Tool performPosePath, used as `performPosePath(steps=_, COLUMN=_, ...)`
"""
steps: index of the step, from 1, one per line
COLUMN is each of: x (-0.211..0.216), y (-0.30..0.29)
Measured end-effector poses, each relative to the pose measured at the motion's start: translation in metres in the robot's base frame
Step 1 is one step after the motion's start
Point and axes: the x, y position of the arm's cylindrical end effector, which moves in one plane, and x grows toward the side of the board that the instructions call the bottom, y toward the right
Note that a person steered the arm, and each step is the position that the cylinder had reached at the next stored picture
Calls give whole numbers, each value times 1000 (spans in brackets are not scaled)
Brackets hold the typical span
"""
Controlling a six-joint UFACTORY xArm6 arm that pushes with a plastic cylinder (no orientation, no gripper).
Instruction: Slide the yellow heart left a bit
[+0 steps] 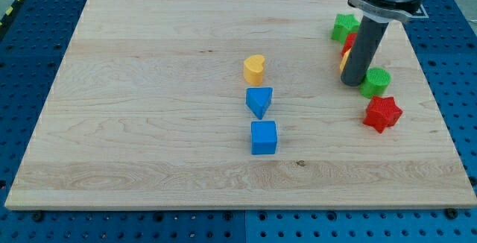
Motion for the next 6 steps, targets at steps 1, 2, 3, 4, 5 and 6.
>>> performPosePath(steps=1, x=1, y=-10)
performPosePath(steps=2, x=2, y=-35)
performPosePath(steps=3, x=-1, y=-56)
performPosePath(steps=4, x=-16, y=-72)
performPosePath(steps=5, x=-23, y=-89)
performPosePath(steps=6, x=-23, y=-125)
